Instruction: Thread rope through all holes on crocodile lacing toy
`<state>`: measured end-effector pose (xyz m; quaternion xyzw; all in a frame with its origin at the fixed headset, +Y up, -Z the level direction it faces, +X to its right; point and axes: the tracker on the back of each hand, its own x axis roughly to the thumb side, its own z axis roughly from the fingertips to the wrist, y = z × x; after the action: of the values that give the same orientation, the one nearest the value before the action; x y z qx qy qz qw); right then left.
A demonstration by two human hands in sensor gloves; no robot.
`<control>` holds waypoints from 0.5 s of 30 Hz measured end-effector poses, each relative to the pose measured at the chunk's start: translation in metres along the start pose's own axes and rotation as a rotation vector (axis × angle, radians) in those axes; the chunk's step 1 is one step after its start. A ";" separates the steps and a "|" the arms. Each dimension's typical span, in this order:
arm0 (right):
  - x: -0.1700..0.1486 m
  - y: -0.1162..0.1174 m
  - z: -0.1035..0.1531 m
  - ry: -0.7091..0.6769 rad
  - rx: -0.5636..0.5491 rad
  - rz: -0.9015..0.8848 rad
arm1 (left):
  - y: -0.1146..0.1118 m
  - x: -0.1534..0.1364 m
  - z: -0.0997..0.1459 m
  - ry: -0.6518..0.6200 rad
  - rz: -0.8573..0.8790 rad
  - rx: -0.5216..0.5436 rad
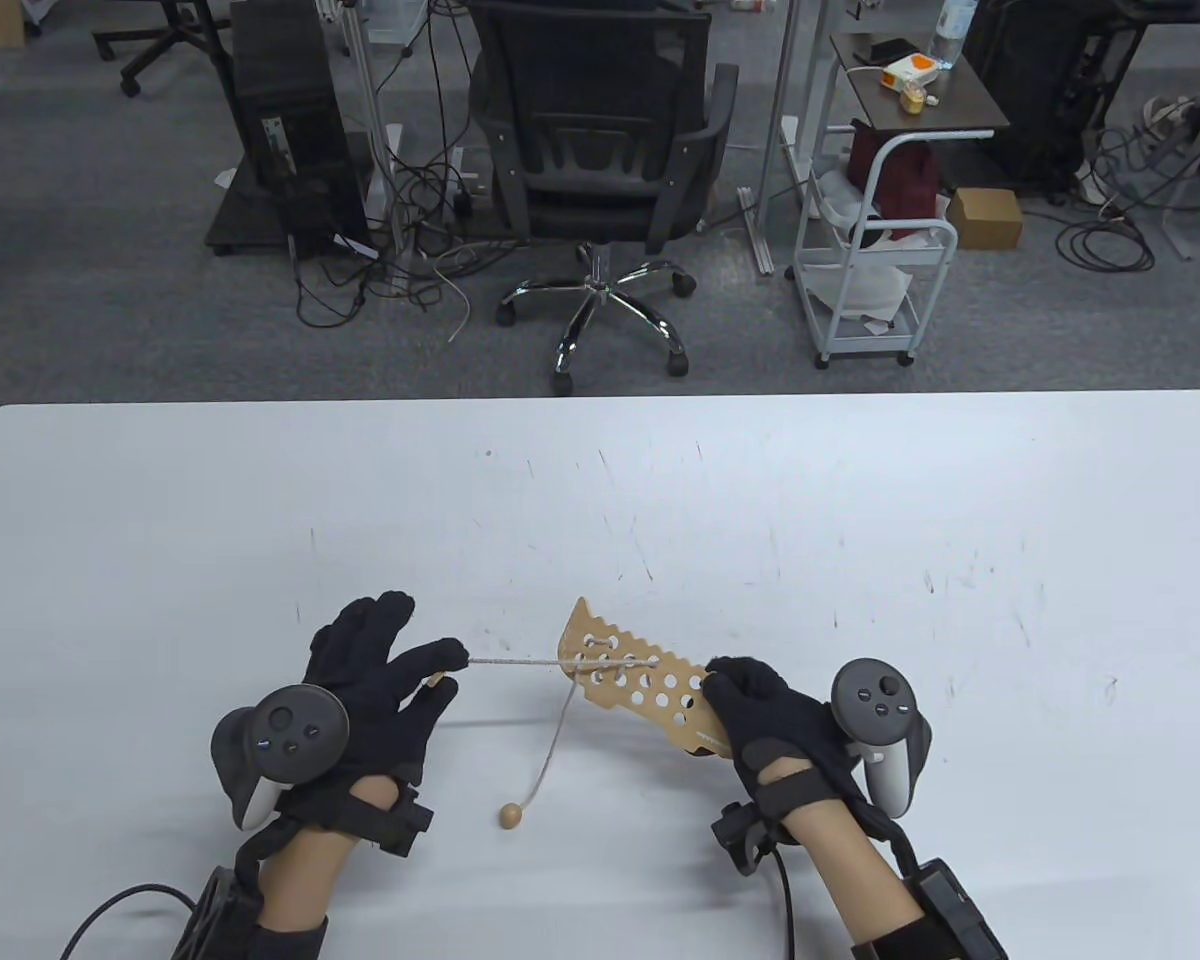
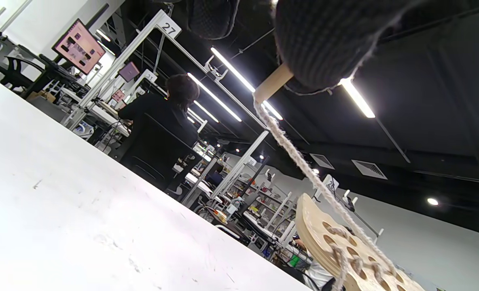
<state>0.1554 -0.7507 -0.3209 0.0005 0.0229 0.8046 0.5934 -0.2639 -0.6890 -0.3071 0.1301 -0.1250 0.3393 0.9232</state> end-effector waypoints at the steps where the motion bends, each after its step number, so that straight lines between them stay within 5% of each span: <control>1: 0.000 -0.001 0.000 0.003 -0.004 -0.002 | 0.001 -0.002 0.000 0.007 0.002 0.005; 15: -0.008 -0.016 -0.006 0.036 -0.065 -0.014 | 0.017 -0.020 -0.001 0.086 0.027 0.082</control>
<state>0.1726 -0.7536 -0.3275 -0.0332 0.0074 0.8006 0.5982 -0.2895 -0.6877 -0.3121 0.1514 -0.0731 0.3616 0.9170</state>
